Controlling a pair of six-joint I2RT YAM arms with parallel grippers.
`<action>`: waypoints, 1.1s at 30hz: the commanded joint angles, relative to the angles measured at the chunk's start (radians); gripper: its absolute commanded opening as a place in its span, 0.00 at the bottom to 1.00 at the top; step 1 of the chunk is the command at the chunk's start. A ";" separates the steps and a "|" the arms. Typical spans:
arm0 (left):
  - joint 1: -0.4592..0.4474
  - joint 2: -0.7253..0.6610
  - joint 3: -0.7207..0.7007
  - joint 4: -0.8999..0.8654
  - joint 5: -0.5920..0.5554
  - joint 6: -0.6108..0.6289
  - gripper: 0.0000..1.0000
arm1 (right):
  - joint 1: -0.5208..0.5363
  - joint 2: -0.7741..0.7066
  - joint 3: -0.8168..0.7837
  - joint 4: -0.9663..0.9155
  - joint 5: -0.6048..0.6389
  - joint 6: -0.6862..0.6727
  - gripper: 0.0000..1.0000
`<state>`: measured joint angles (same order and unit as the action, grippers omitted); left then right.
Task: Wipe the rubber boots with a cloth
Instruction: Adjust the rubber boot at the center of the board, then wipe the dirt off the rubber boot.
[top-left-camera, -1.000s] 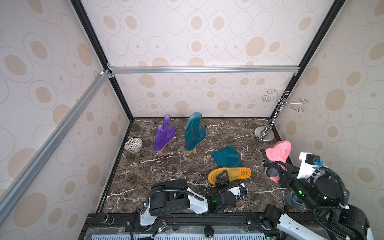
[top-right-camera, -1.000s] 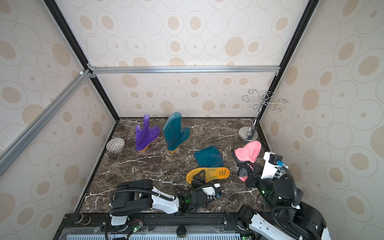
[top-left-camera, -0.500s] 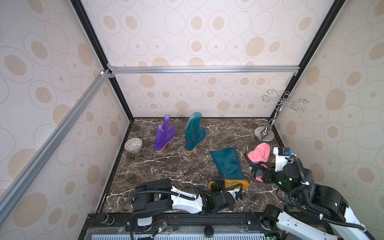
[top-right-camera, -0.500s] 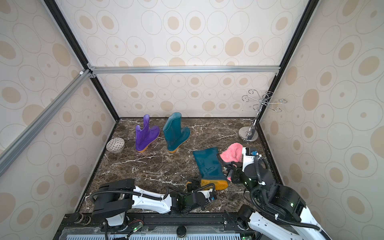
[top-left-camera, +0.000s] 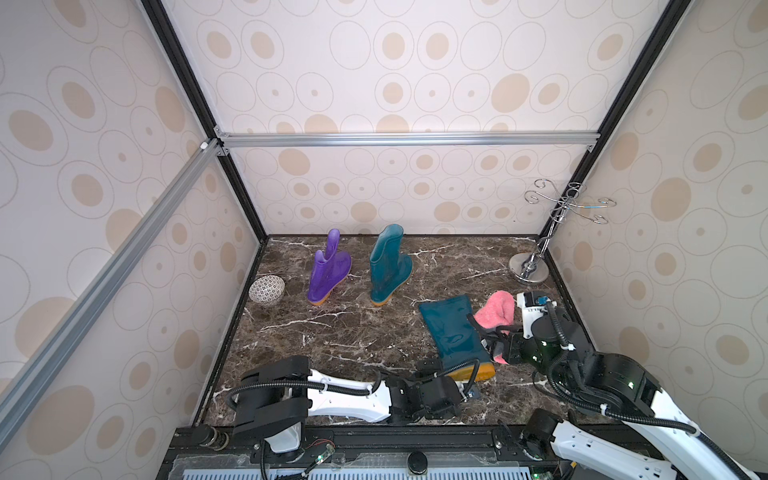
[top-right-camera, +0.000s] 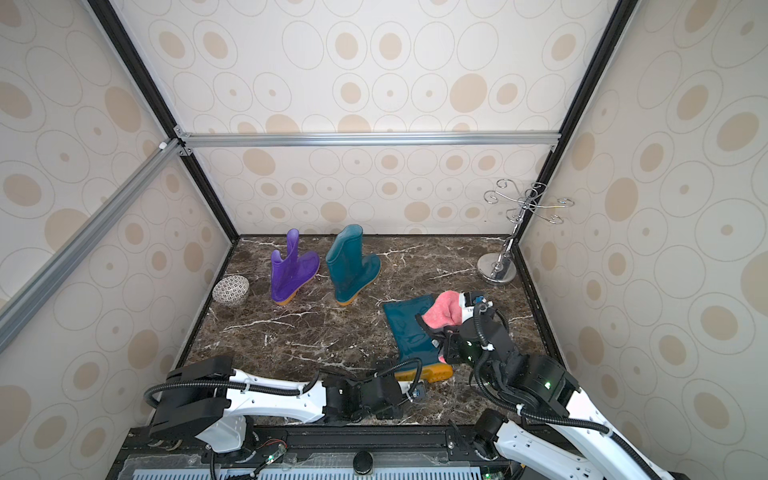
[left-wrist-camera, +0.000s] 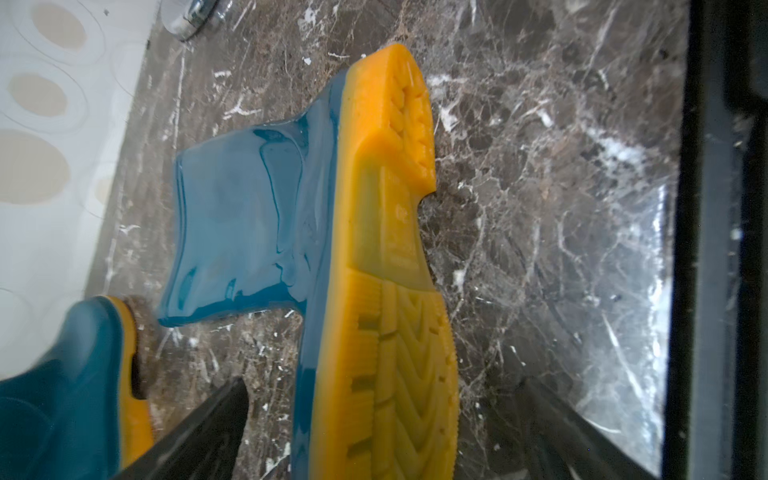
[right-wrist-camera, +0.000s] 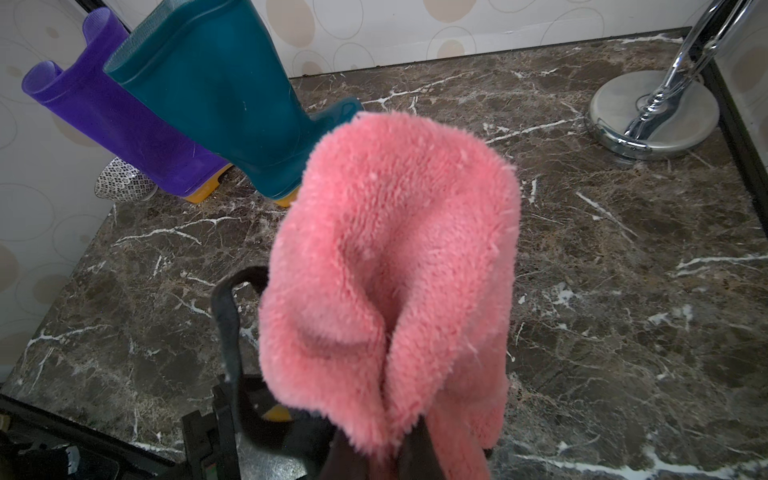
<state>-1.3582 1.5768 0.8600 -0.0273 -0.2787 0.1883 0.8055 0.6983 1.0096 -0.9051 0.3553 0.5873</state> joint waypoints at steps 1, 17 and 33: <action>0.071 -0.081 0.013 -0.088 0.182 -0.090 0.96 | -0.003 0.026 -0.003 0.023 -0.026 0.017 0.00; 0.185 -0.129 -0.136 -0.085 0.563 -0.233 0.82 | -0.109 0.122 -0.045 0.106 -0.213 0.016 0.00; 0.185 -0.078 -0.153 -0.086 0.542 -0.221 0.25 | -0.220 0.166 -0.163 0.210 -0.444 0.009 0.00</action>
<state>-1.1637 1.4719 0.7238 -0.0456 0.2054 -0.0204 0.5983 0.8566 0.8536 -0.7254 -0.0326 0.5854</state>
